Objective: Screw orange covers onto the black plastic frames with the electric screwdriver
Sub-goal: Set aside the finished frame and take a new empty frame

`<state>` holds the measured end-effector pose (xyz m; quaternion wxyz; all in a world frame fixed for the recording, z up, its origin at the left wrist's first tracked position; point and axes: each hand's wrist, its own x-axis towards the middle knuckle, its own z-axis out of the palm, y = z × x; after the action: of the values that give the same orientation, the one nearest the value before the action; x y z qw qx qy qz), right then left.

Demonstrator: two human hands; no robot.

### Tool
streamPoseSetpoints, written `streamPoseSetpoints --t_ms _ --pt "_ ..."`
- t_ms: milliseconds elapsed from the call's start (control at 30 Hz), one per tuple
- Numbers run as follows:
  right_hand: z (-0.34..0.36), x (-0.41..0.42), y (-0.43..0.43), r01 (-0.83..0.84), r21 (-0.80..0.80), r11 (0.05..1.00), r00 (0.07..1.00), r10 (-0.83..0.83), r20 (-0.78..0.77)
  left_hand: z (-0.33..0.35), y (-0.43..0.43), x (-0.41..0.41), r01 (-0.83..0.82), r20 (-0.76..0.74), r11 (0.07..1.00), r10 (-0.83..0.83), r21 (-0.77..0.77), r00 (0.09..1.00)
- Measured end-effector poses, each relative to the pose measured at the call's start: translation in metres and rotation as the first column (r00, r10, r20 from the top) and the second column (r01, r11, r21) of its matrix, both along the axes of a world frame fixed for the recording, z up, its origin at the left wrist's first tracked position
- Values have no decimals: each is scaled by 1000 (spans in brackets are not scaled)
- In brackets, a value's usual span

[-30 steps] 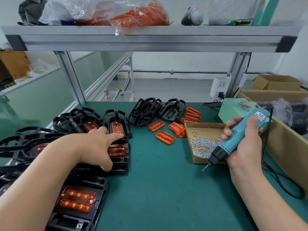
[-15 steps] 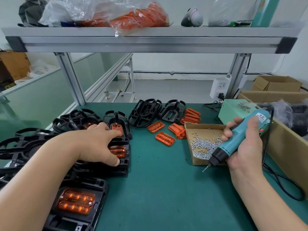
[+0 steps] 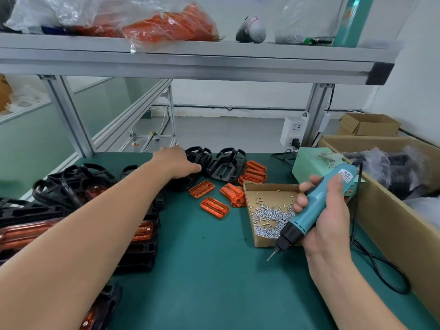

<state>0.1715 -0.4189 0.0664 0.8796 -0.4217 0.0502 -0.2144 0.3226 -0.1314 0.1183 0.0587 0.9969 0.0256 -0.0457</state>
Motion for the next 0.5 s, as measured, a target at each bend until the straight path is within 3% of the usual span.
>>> streamPoseSetpoints --t_ms 200,500 --pt "-4 4 -3 -5 18 1000 1000 5 3 -25 0 34 -90 -114 993 80 -82 990" --pt "-4 5 -4 -27 29 999 1000 27 9 -27 -2 30 -105 -42 981 99 -160 994"
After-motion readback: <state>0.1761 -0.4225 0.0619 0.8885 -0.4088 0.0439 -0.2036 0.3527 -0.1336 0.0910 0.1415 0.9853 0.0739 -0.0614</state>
